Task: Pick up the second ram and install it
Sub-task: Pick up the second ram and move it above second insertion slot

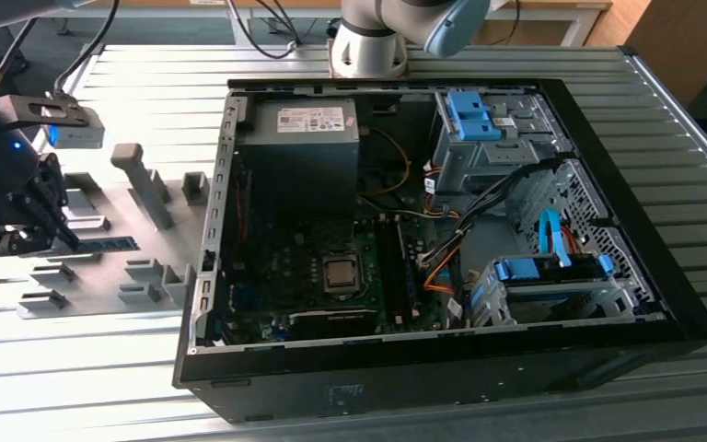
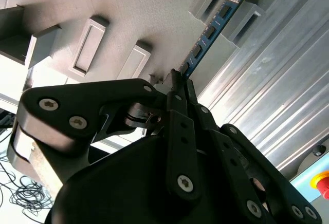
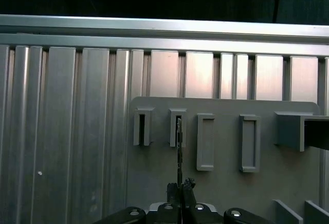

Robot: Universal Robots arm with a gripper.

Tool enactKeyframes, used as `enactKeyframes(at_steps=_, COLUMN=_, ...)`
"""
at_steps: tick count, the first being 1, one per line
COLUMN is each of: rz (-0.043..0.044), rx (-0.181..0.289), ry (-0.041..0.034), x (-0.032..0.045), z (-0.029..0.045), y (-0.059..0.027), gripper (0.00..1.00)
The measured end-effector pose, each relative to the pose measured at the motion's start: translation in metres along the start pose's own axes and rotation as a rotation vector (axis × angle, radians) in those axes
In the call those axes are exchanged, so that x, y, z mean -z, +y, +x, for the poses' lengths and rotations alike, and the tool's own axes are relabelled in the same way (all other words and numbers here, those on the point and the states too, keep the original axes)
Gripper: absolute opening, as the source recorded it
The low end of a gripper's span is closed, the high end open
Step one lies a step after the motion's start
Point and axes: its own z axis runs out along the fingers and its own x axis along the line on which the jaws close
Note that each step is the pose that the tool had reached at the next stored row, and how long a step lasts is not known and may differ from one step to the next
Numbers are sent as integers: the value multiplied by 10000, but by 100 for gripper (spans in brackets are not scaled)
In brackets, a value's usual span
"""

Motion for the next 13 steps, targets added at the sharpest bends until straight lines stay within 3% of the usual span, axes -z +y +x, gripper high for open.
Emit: enactKeyframes(at_steps=13, rz=-1, rx=0, ry=1, x=45, z=0, y=0, gripper=14)
